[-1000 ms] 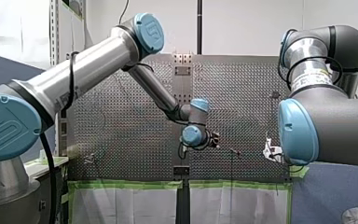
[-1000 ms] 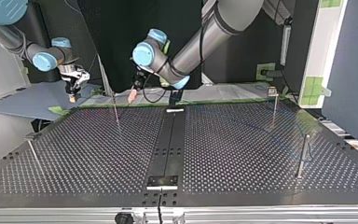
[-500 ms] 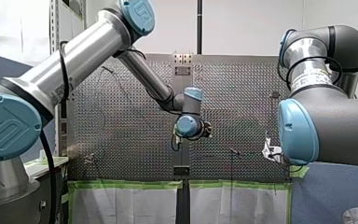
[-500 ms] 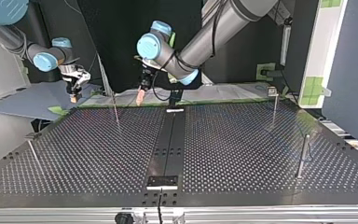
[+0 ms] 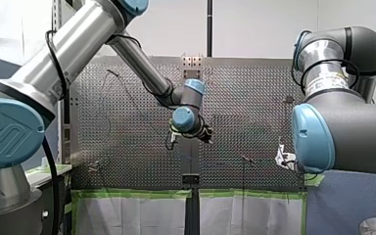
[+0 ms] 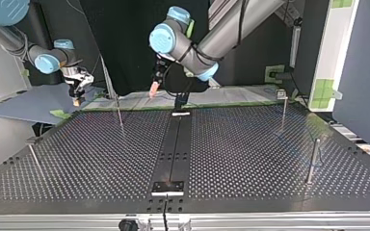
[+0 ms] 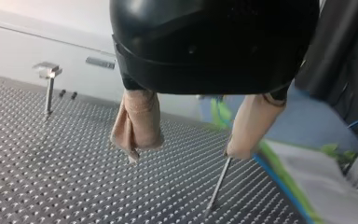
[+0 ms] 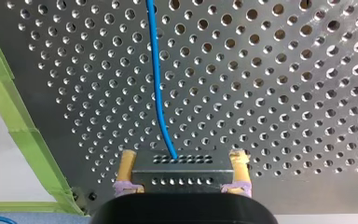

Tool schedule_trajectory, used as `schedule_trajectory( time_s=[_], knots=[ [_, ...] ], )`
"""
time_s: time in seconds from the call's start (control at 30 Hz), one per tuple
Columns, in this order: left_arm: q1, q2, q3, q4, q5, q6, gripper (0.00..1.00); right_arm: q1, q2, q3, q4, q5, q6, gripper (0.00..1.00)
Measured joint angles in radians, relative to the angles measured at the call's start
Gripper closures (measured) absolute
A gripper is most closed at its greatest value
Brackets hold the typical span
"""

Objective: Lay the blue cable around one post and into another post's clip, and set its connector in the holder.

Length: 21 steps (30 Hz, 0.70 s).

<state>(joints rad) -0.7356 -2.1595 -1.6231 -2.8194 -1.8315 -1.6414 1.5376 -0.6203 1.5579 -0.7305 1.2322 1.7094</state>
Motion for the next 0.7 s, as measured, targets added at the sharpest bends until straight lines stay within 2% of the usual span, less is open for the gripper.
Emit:
schedule_trajectory(
  time_s=[0.2, 0.33, 0.57, 0.7],
  knots=[
    [0.017, 0.062, -0.062, -0.04, 0.062, -0.007, 0.0, 0.0, 0.001, 0.0, -0.006, -0.006, 0.011, 1.0],
    [0.033, 0.109, -0.109, -0.016, 0.102, -0.047, 0.0, 0.0, 0.001, 0.0, -0.007, -0.007, 0.014, 1.0],
    [0.085, 0.181, -0.181, 0.029, 0.108, -0.117, 0.0, 0.001, 0.002, 0.0, -0.008, -0.007, 0.014, 1.0],
    [0.123, 0.22, -0.22, 0.066, 0.136, -0.156, 0.0, 0.001, 0.002, 0.0, -0.009, -0.007, 0.015, 1.0]
  ],
)
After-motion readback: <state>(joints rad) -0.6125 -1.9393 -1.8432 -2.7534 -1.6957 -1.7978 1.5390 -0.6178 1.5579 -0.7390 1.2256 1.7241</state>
